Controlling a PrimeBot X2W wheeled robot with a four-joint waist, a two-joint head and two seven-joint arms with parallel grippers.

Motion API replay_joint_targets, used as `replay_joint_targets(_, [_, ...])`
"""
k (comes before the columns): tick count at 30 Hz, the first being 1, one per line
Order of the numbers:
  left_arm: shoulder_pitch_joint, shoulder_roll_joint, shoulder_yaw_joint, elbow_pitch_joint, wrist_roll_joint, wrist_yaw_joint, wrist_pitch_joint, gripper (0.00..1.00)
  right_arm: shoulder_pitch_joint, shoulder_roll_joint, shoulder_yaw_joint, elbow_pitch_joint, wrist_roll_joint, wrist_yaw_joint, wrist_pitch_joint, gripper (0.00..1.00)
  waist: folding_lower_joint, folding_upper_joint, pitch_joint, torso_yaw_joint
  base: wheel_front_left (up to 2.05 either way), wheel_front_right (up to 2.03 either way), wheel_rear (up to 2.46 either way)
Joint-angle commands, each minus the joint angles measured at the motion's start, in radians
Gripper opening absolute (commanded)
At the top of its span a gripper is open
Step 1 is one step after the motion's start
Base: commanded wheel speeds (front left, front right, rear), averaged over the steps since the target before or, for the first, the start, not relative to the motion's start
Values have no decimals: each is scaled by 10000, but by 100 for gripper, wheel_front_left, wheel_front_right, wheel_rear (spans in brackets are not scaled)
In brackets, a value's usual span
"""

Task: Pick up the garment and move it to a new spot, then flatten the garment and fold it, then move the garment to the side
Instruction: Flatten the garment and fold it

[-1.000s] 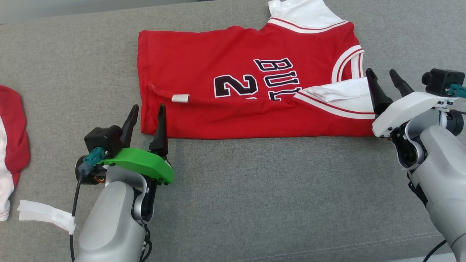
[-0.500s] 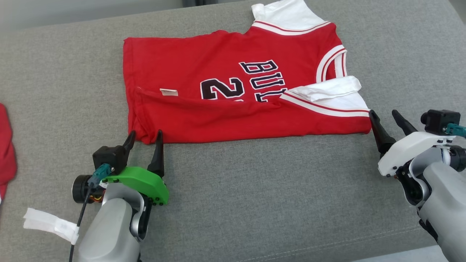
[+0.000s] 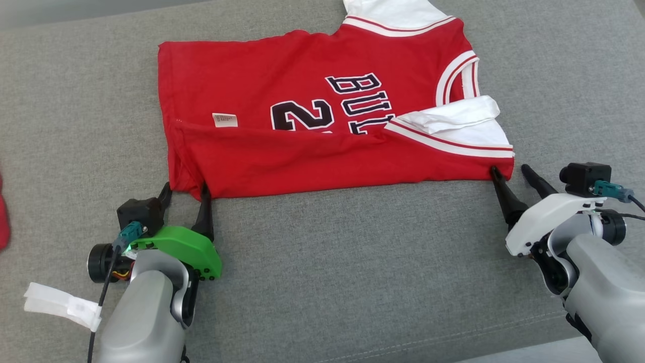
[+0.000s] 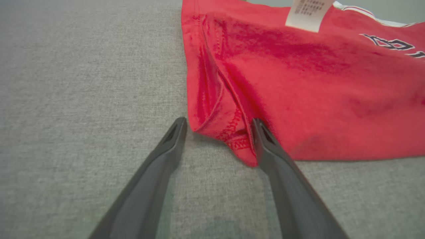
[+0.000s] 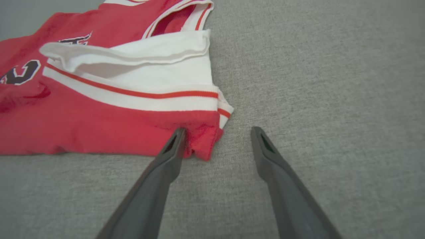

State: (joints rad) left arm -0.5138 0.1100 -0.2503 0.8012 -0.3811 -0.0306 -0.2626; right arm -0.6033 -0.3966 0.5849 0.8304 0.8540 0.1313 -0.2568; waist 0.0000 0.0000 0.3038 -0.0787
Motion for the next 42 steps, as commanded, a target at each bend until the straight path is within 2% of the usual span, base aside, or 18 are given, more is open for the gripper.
replay_joint_targets(1, [-136,-14,5,91,-106,-94,-9,0,-28,47,85,6,102,-11,-28,29,0,0,-4,33,0,0,0])
replay_joint_targets(2, [-149,-44,2,111,-121,-120,-9,0,-33,34,106,4,147,-11,-38,8,0,0,-9,49,0,0,0])
replay_joint_targets(3, [-157,-65,19,77,-115,-102,-10,0,-28,27,125,8,183,-11,-48,0,0,0,-17,65,0,0,0])
replay_joint_targets(11, [370,-26,440,-704,-197,-241,-16,0,205,24,3,-47,496,-13,-104,0,0,0,-300,155,0,0,0])
replay_joint_targets(18, [1346,-107,719,-1461,-389,-457,-17,0,822,-80,-864,-789,538,-13,-88,0,0,0,-802,194,0,0,0])
replay_joint_targets(25, [2889,-214,811,-2467,-505,-427,-17,0,2592,-221,-1988,-2313,165,-14,-85,0,0,0,-1442,352,0,0,0])
replay_joint_targets(32, [4271,-251,765,-3500,-621,-171,21,0,4473,-192,-2932,-3652,-176,-14,-84,0,0,0,-1763,487,0,0,0])
replay_joint_targets(40, [5368,-371,538,-4443,-813,118,275,0,6233,135,-4129,-5013,-612,-14,627,0,0,0,-1796,542,0,0,0])
replay_joint_targets(41, [5395,-375,462,-4467,-746,134,291,4,6365,237,-4292,-5153,-684,-14,743,13,0,0,-1789,536,0,0,0])
replay_joint_targets(42, [5386,-378,414,-4479,-674,146,272,40,6456,321,-4412,-5283,-801,-14,848,49,0,0,-1796,531,0,0,0])
